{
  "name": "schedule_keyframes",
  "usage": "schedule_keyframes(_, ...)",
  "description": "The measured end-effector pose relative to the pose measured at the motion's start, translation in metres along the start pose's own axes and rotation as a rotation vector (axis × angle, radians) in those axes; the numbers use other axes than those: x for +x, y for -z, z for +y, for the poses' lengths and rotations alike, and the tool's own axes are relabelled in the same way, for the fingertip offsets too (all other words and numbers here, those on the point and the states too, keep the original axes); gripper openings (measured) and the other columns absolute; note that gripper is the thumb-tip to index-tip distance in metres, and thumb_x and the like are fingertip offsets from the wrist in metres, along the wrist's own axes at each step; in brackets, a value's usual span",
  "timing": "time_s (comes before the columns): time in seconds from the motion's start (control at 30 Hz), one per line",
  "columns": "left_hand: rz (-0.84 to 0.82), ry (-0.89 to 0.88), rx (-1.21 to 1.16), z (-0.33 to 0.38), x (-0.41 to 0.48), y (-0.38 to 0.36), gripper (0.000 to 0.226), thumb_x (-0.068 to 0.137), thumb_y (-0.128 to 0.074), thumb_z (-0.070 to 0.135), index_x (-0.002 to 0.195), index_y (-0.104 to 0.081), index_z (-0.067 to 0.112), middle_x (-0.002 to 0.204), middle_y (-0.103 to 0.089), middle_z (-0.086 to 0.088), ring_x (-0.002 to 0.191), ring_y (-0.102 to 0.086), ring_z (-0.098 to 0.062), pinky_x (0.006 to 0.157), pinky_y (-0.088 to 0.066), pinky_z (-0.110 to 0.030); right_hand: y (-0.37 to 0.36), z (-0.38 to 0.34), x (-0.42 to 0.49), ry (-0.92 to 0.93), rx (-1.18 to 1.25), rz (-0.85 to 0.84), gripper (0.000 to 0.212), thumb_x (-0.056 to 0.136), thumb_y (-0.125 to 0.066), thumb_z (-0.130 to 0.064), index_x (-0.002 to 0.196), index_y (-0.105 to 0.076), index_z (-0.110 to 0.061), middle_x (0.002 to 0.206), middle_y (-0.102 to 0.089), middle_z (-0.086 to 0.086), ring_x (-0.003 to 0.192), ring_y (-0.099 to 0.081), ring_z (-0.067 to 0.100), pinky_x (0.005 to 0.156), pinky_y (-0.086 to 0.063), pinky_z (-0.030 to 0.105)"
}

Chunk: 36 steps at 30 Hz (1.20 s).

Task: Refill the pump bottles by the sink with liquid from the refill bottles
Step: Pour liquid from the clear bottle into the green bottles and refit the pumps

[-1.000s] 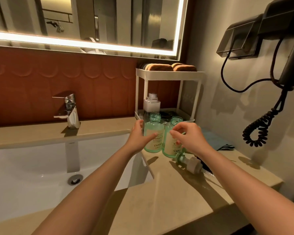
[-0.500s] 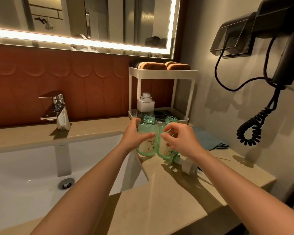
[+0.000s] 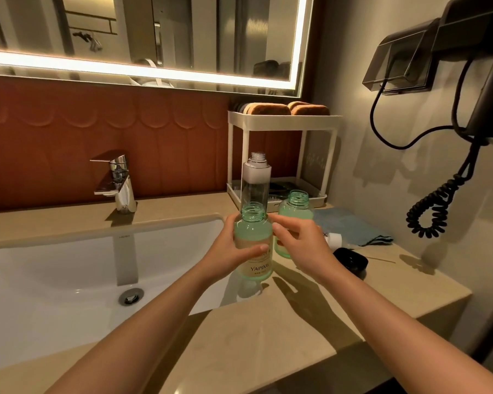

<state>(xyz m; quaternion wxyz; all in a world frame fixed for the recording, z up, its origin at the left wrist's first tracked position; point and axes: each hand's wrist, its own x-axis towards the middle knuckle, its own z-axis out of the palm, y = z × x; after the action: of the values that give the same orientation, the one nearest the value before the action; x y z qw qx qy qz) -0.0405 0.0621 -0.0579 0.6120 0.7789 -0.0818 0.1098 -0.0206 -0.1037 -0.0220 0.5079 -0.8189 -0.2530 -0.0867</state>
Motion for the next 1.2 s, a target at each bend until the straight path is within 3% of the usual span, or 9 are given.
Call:
schedule_keyframes(0.13,0.076,0.007,-0.046,-0.006,-0.01,-0.001,0.08,0.061,-0.084,0.026,0.124,-0.035,0.035,0.127,-0.052,0.002,0.115,-0.054,-0.015,0.095,-0.049,-0.039,-0.009,-0.003,-0.002,0.004,0.067,-0.019,0.031,0.094,-0.053,-0.018,0.124,-0.059,-0.017,0.121,-0.063,-0.001,0.109,-0.059,0.011,0.093,-0.051,0.038)
schedule_keyframes(0.3,0.191,0.009,-0.015,-0.001,-0.014,0.011,0.077,0.064,-0.084,0.024,0.127,-0.04,0.026,0.122,-0.057,0.002,0.112,-0.056,-0.018,0.096,-0.048,-0.047,-0.018,-0.008,0.014,0.006,0.092,-0.03,0.033,0.094,-0.052,-0.021,0.126,-0.056,-0.017,0.116,-0.064,-0.001,0.103,-0.061,0.009,0.088,-0.051,0.028)
schedule_keyframes(0.5,0.251,-0.008,-0.002,0.022,-0.015,0.047,0.072,0.064,-0.083,0.026,0.124,-0.042,0.032,0.117,-0.059,0.007,0.108,-0.057,-0.014,0.088,-0.051,-0.036,-0.044,-0.016,0.076,-0.076,0.144,0.187,0.062,0.088,-0.061,-0.033,0.141,-0.032,-0.019,0.142,-0.041,0.005,0.128,-0.04,0.019,0.095,-0.033,0.028)
schedule_keyframes(0.67,0.273,-0.038,0.022,0.036,-0.018,0.077,0.063,0.064,-0.081,0.028,0.115,-0.044,0.035,0.112,-0.06,0.008,0.104,-0.059,-0.012,0.08,-0.051,-0.028,-0.068,-0.012,0.12,-0.125,0.202,0.37,0.088,0.077,-0.073,-0.03,0.145,-0.018,-0.022,0.15,-0.024,0.005,0.134,-0.03,0.025,0.107,-0.034,0.045)
schedule_keyframes(0.77,0.294,-0.048,0.036,0.039,-0.018,0.092,0.065,0.061,-0.081,0.032,0.116,-0.044,0.032,0.109,-0.062,0.009,0.101,-0.06,-0.01,0.076,-0.05,-0.024,-0.077,-0.002,0.141,-0.205,0.188,0.441,0.101,0.072,-0.078,-0.029,0.147,-0.011,-0.024,0.153,-0.015,0.006,0.138,-0.023,0.029,0.108,-0.029,0.049)
schedule_keyframes(1.0,0.279,-0.027,0.068,0.039,-0.018,0.108,0.078,0.048,-0.077,0.048,0.118,-0.045,0.033,0.107,-0.062,0.014,0.099,-0.06,-0.006,0.072,-0.048,-0.02,-0.081,0.028,0.159,-0.25,0.232,0.435,0.105,0.069,-0.08,-0.026,0.147,-0.01,-0.026,0.151,-0.026,0.007,0.137,-0.026,0.03,0.107,-0.03,0.049)
schedule_keyframes(1.1,0.267,-0.019,0.074,0.035,-0.018,0.111,0.078,0.05,-0.078,0.047,0.12,-0.045,0.032,0.109,-0.063,0.012,0.101,-0.061,-0.008,0.076,-0.05,-0.024,-0.082,0.036,0.164,-0.237,0.236,0.439,0.1,0.068,-0.081,-0.03,0.144,-0.018,-0.023,0.146,-0.033,0.006,0.134,-0.032,0.029,0.103,-0.035,0.045)
schedule_keyframes(1.2,0.258,-0.019,0.085,0.034,-0.019,0.113,0.077,0.052,-0.078,0.045,0.121,-0.044,0.032,0.111,-0.062,0.011,0.102,-0.061,-0.009,0.079,-0.051,-0.026,-0.084,0.04,0.168,-0.21,0.222,0.452,0.084,0.067,-0.082,-0.033,0.135,-0.034,-0.02,0.133,-0.046,0.004,0.122,-0.044,0.024,0.089,-0.04,0.033)
